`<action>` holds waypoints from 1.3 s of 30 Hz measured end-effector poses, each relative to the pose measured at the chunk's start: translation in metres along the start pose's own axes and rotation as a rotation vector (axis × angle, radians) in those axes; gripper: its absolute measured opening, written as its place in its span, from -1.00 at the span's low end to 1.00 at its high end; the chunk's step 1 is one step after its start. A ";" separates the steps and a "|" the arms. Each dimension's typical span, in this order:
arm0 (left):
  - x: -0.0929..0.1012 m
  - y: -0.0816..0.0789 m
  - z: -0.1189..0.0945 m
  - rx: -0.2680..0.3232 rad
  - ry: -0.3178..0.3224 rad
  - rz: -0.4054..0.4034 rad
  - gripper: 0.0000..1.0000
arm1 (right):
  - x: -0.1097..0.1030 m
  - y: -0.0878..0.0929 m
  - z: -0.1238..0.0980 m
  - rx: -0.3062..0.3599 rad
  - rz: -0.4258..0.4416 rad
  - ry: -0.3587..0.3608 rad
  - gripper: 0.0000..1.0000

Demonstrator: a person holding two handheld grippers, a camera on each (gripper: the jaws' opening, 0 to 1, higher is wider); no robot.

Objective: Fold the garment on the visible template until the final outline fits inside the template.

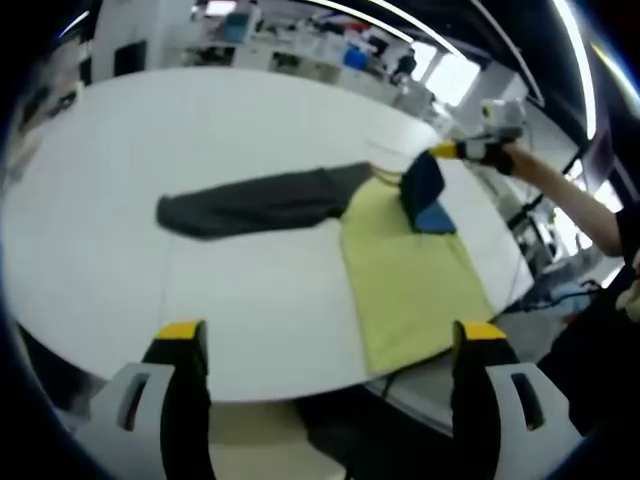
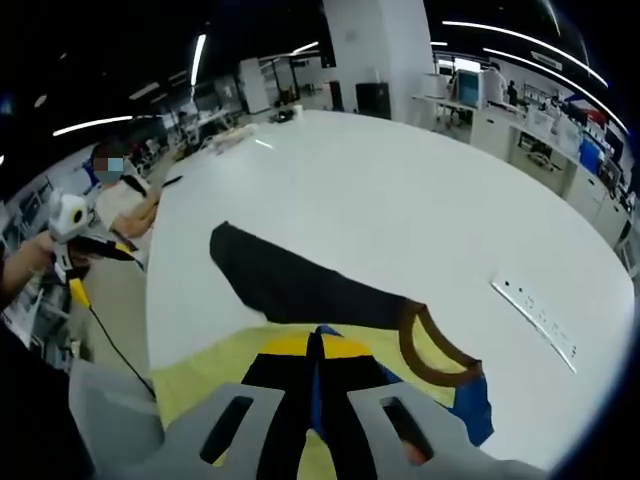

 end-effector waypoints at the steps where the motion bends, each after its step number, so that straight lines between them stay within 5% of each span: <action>1: 0.000 0.000 0.001 -0.002 0.001 0.000 0.95 | 0.001 0.001 0.004 -0.005 0.001 -0.001 -0.96; 15: -0.003 -0.001 0.007 -0.005 0.009 -0.008 0.95 | 0.000 0.018 0.049 -0.061 0.063 0.010 -0.96; 25: -0.007 0.011 0.009 -0.022 0.001 -0.028 0.95 | -0.001 0.038 0.081 -0.110 0.109 0.015 -0.96; 39: -0.013 0.023 0.008 -0.033 -0.009 -0.055 0.95 | -0.002 0.044 0.106 -0.123 0.172 0.032 -0.96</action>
Point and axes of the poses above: the point that each gripper's makers call its tool centre point, and the gripper's own axes: z roughly forward along the fingers, x roughly to its right, y roughly out of its underside, the point moved 1 cm from there along -z, roughly backward along the fingers, and after that the axes turned 15 degrees about z, right-handed, at the moved point
